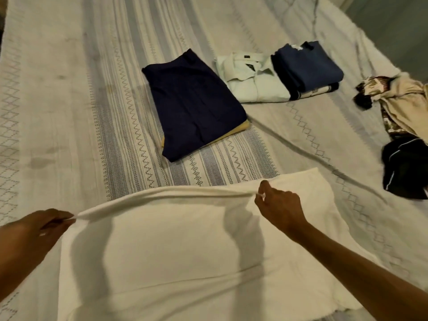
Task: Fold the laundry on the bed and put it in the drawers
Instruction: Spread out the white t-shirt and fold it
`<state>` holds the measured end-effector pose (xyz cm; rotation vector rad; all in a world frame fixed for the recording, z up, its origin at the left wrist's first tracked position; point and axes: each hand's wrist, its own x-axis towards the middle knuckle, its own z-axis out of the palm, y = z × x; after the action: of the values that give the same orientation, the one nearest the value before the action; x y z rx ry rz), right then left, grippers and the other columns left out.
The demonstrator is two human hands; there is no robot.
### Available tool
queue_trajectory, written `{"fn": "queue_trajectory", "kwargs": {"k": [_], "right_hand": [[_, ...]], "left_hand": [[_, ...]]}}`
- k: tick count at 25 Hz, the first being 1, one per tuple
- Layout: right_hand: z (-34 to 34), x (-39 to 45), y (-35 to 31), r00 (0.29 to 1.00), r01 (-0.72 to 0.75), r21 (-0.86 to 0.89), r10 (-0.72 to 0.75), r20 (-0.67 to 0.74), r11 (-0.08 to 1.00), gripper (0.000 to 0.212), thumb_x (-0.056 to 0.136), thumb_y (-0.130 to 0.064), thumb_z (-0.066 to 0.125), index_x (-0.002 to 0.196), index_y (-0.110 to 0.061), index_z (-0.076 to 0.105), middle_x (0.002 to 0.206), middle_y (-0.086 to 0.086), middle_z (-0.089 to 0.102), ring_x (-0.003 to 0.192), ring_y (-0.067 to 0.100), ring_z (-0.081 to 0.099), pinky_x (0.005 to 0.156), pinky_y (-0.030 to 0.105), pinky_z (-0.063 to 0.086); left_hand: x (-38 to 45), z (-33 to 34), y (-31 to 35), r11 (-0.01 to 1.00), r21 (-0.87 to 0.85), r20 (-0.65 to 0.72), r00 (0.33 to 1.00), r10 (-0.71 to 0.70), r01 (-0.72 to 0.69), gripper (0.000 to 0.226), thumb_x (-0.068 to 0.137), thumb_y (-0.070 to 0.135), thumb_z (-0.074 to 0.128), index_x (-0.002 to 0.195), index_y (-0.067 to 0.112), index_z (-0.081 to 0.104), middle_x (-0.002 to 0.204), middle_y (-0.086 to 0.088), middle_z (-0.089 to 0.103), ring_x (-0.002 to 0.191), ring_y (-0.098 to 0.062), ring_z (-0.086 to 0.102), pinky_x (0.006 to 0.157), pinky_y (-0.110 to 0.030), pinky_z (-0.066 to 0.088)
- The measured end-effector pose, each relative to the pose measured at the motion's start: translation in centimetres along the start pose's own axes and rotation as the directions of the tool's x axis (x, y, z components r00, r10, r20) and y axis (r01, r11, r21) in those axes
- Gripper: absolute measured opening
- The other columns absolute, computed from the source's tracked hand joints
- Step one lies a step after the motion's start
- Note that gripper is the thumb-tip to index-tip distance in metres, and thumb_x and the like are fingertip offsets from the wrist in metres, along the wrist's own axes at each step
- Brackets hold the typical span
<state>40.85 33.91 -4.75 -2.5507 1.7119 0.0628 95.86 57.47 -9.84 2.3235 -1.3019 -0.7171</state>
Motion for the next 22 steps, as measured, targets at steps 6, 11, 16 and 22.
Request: {"fn": "queue_trajectory", "kwargs": {"k": [6, 11, 16, 22], "right_hand": [[5.1, -4.8, 2.8, 0.960, 0.252, -0.157, -0.226, 0.166, 0.955, 0.061, 0.046, -0.003, 0.091, 0.096, -0.011, 0.057, 0.049, 0.000, 0.046, 0.024, 0.021, 0.040, 0.042, 0.021, 0.016], [4.8, -4.1, 1.7, 0.963, 0.255, -0.203, -0.230, 0.138, 0.945, 0.045, 0.051, 0.000, 0.089, 0.089, -0.012, 0.067, 0.052, 0.000, 0.049, 0.025, 0.023, 0.042, 0.050, 0.018, -0.001], [4.7, -4.8, 1.9, 0.949, 0.297, -0.171, -0.271, 0.162, 0.939, 0.045, 0.059, -0.004, 0.090, 0.096, -0.010, 0.065, 0.052, -0.001, 0.051, 0.027, 0.022, 0.044, 0.042, 0.018, 0.018], [5.6, -4.8, 1.8, 0.952, 0.268, -0.245, -0.218, 0.213, 0.932, 0.038, 0.076, -0.010, 0.081, 0.112, -0.013, 0.068, 0.056, -0.002, 0.056, 0.036, 0.023, 0.054, 0.043, 0.022, 0.015]], "left_hand": [[-5.0, 5.8, -5.7, 0.973, 0.226, 0.031, 0.999, 0.037, -0.043, 0.047, 0.079, 0.002, 0.082, 0.106, 0.039, 0.069, 0.104, 0.004, 0.069, 0.082, -0.025, 0.069, 0.075, -0.052, 0.057], [-6.5, 5.8, -2.8, 0.924, 0.374, 0.001, 0.997, 0.080, -0.075, 0.039, 0.078, 0.004, 0.086, 0.103, 0.030, 0.071, 0.102, -0.003, 0.071, 0.072, -0.031, 0.067, 0.062, -0.044, 0.052], [-8.8, 2.4, 3.3, 0.790, 0.571, 0.026, 0.967, 0.253, -0.222, 0.026, 0.071, 0.008, 0.088, 0.092, 0.017, 0.077, 0.083, -0.003, 0.074, 0.043, -0.031, 0.059, 0.042, -0.030, 0.043], [-9.9, 2.9, 1.9, 0.696, 0.645, 0.073, 0.933, 0.353, -0.314, 0.021, 0.071, 0.003, 0.084, 0.088, 0.010, 0.074, 0.069, -0.006, 0.065, 0.040, -0.031, 0.050, 0.042, -0.032, 0.041]]}}
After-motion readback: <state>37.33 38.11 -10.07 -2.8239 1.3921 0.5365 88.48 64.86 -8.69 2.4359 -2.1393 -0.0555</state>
